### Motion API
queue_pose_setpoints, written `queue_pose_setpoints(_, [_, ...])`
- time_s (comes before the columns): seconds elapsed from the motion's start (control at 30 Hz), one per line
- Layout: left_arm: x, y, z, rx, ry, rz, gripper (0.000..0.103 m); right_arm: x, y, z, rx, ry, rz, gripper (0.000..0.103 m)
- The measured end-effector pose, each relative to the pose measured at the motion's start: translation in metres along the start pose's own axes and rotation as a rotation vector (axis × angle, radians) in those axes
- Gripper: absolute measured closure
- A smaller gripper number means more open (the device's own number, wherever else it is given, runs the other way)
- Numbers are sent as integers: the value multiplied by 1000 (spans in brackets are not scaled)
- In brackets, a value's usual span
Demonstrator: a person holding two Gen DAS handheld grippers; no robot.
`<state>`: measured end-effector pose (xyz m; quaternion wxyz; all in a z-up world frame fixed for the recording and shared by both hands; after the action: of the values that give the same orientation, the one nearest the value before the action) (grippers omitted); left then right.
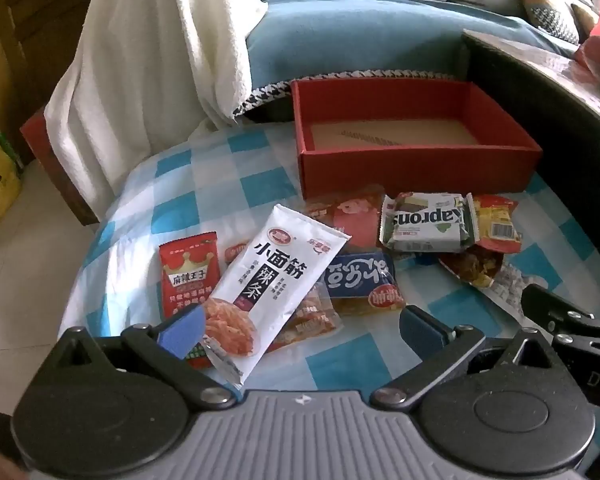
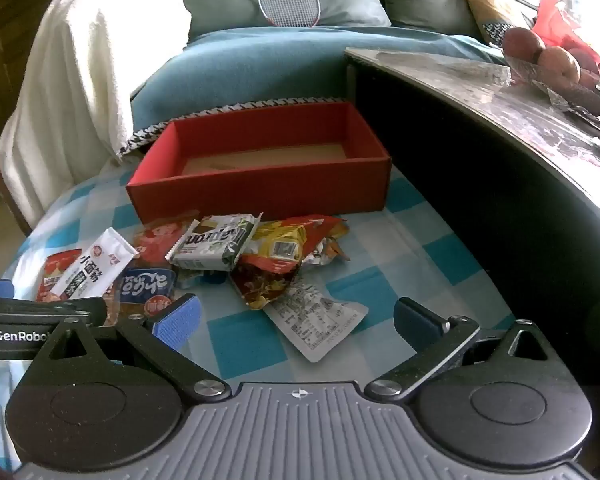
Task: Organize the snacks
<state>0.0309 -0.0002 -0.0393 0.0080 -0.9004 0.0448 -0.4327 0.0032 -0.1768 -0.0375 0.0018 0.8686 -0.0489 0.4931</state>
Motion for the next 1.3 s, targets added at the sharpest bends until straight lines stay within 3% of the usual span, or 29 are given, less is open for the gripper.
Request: queue_pose_setpoints(1.3, [-5, -5, 9, 13, -36, 10, 4, -8, -2, 16, 22, -69, -35, 0])
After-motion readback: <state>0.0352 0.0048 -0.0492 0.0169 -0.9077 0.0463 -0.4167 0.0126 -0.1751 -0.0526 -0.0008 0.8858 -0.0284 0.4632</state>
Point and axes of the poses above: each gripper's, at about its wrist camera, not at the fingertips, and z roughly the way its jaws point, y to its right, x to its top, the point moved 5 cm from there along z, roughly the way its jaws point, and after that the axes turned 13 degrees about y, right-handed, at the moved point
